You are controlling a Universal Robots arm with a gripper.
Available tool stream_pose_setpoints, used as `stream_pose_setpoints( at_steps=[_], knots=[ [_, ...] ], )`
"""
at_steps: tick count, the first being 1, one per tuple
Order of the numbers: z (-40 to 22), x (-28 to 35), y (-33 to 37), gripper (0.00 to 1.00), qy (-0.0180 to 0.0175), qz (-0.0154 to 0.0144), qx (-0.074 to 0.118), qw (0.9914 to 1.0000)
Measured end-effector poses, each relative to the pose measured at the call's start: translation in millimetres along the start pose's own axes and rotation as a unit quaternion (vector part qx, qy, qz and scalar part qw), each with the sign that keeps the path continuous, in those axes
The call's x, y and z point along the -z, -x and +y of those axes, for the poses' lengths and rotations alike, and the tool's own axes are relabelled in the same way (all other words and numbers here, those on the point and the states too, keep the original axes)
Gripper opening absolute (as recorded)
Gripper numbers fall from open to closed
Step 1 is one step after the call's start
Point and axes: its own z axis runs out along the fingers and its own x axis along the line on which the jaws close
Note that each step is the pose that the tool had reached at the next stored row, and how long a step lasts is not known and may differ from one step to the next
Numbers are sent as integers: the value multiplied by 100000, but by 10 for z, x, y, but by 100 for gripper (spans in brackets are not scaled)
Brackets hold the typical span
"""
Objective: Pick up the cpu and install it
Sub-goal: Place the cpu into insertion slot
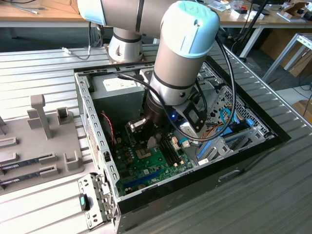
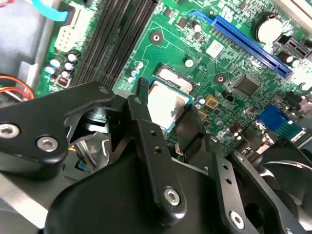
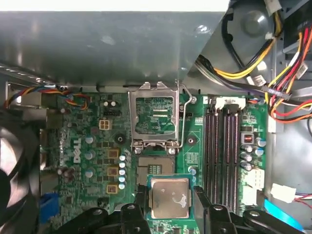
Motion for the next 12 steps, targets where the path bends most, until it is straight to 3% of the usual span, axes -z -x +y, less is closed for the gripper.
stream_pose_setpoints(
  at_steps=[2, 7, 8, 11, 12],
  knots=[
    [24, -76, -71, 47, -70, -2, -238, 100000],
    [40, -186, -72, 47, -194, -1, -275, 99999],
    [57, -238, -79, 47, -279, 1, -322, 99999],
    [63, -287, -123, 47, -413, 6, -508, 99998],
    [63, -308, -136, 47, -813, 7, -683, 99994]
  ],
)
